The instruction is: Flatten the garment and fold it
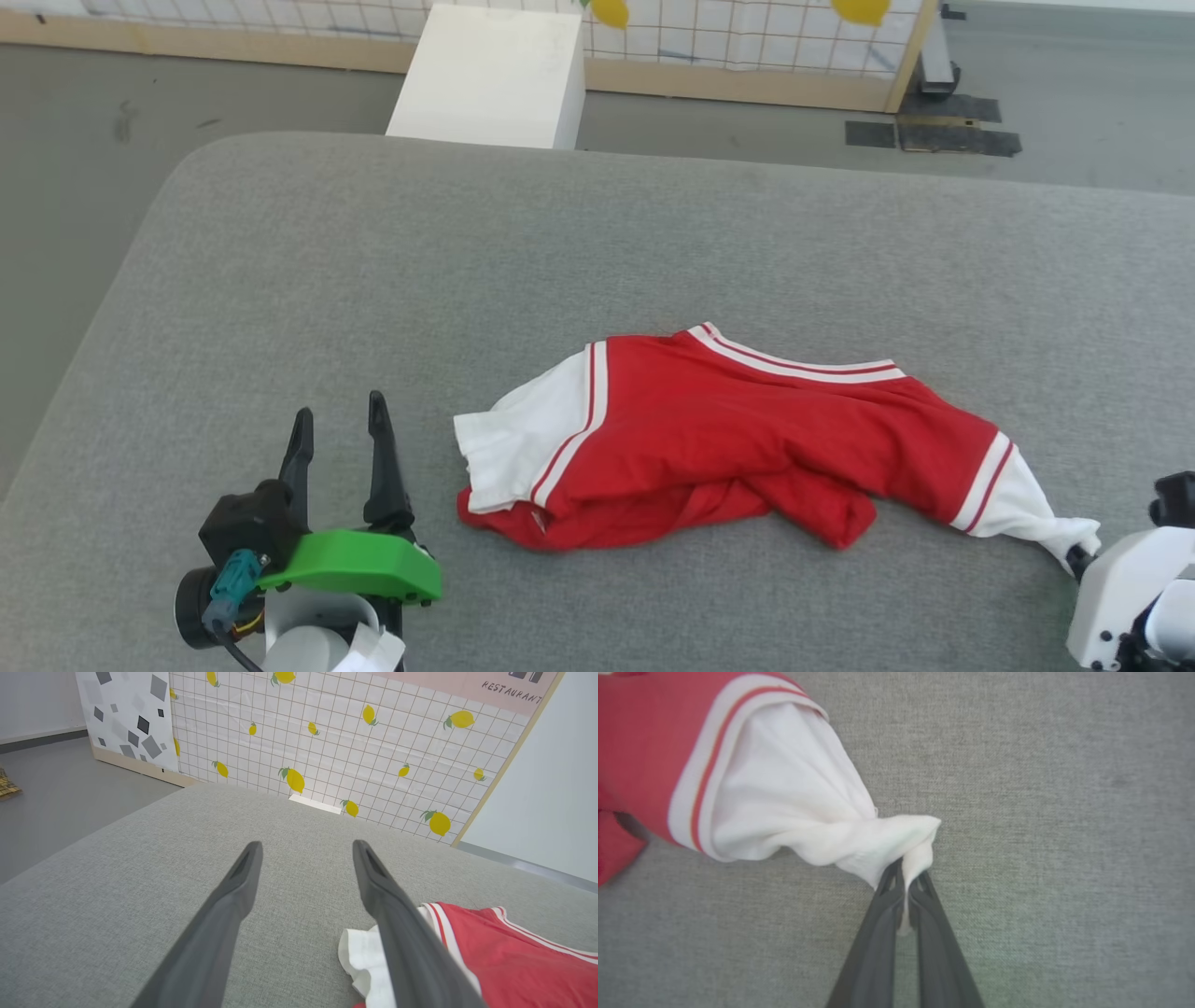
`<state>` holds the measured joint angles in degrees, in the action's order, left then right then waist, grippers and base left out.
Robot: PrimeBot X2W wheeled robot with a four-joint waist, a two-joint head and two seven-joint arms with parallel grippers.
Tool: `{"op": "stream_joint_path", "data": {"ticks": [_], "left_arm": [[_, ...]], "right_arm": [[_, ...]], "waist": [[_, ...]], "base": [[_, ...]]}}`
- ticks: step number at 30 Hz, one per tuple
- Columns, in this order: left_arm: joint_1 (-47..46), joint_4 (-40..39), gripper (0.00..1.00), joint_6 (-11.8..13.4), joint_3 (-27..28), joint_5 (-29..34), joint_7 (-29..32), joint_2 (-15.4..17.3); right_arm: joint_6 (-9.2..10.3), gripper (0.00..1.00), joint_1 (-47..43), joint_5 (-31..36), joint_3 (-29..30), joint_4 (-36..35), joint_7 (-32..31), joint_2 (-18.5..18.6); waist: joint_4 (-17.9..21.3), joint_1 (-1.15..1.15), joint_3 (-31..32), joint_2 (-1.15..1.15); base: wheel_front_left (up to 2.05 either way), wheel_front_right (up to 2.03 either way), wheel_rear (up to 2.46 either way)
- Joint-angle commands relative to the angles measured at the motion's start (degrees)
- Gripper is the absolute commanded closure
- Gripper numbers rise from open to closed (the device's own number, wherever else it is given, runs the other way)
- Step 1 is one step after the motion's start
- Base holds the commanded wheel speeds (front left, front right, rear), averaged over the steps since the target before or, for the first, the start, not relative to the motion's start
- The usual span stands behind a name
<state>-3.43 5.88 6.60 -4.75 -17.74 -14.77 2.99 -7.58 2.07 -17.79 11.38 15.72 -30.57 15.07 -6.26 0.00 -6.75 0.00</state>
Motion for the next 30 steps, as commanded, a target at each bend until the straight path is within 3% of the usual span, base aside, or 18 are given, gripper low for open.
{"op": "stream_joint_path", "data": {"ticks": [1,9,15,19,30], "left_arm": [[0.49,0.54,0.00,-0.35,0.14,-0.85,-0.23,-0.11],[1.05,2.68,0.00,-1.03,-0.64,-2.13,-0.19,-0.11],[-0.64,5.64,0.00,-1.83,-2.12,-4.94,4.14,-0.11],[-5.43,7.88,0.00,-0.78,-2.98,-5.72,12.61,0.45],[-24.09,18.91,0.00,4.39,-8.99,-2.37,50.24,5.29]], "right_arm": [[0.09,0.00,-0.39,0.33,-0.07,0.01,1.07,-0.81],[0.09,0.00,-2.17,-1.30,9.74,-5.04,9.02,-6.39],[0.09,0.00,-4.74,-1.16,14.32,-10.93,9.10,-7.94],[0.09,0.00,-5.00,-0.55,15.85,-14.95,7.71,-8.34],[0.09,0.00,-3.27,-0.69,13.76,-19.79,5.06,-8.49]], "waist": [[0.64,0.00,0.53,0.00],[1.28,0.00,2.26,0.00],[1.54,0.00,3.18,0.00],[1.89,0.00,2.75,0.00],[4.29,0.00,-2.08,0.00]], "base": [[0.00,0.00,0.00],[0.00,0.00,0.00],[0.00,0.00,0.00],[0.00,0.00,0.00],[0.00,0.00,0.00]]}}
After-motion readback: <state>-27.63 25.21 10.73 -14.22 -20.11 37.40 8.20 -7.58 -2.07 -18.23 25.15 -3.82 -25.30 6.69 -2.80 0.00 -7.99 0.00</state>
